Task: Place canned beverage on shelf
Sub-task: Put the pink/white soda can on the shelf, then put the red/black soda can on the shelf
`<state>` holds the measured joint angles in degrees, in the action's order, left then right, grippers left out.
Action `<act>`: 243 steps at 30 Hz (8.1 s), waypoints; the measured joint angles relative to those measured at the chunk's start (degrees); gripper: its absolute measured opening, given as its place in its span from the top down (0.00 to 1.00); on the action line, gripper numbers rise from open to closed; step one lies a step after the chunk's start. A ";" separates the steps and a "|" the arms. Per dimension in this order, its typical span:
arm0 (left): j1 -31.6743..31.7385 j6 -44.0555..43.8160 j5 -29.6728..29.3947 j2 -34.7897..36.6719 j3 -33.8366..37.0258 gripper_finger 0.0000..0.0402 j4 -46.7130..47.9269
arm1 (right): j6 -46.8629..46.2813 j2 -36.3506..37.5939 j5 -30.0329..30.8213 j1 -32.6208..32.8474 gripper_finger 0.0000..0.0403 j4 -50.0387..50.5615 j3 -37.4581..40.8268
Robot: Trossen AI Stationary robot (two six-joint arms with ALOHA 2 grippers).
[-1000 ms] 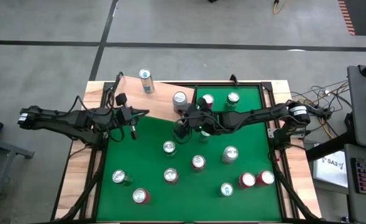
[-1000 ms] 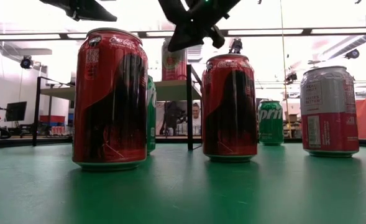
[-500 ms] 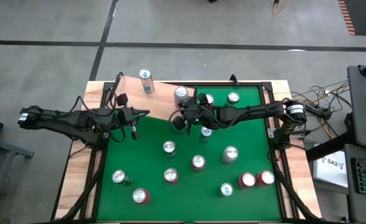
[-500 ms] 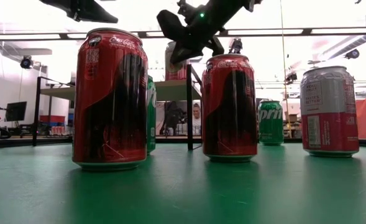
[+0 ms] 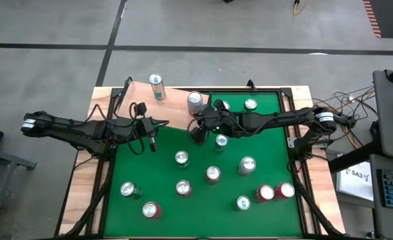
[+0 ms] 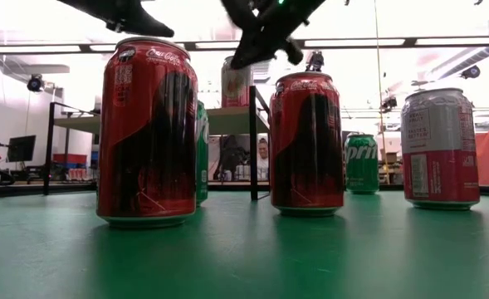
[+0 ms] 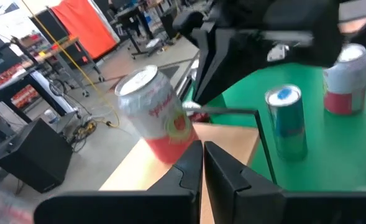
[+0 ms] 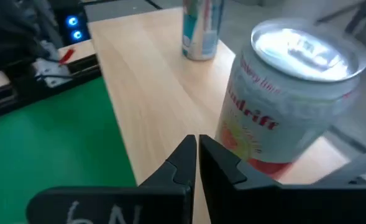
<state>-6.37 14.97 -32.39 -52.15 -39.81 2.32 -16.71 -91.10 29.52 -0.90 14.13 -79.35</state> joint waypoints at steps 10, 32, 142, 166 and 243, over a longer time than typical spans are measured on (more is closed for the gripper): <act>5.61 0.77 -0.09 -10.65 -0.13 1.00 -11.10 | 6.23 13.05 0.06 4.07 0.97 6.20 3.63; 15.65 -2.07 -0.25 -30.25 -13.95 1.00 -10.23 | 6.32 23.38 0.56 5.26 0.97 -6.12 19.89; -0.27 -16.35 24.47 -11.77 -13.23 1.00 4.14 | -7.66 22.31 -16.84 23.05 0.97 21.11 14.37; -0.62 -16.41 23.86 -11.20 -14.12 1.00 4.16 | 8.51 6.02 -10.88 23.38 0.11 5.89 15.07; -6.15 -2.86 8.89 -16.91 -17.44 0.98 3.71 | 8.03 10.16 17.02 22.18 0.26 1.56 6.67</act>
<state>-12.51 12.12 -23.51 -69.06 -57.25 6.02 -8.68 -80.95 46.54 21.28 15.69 -72.69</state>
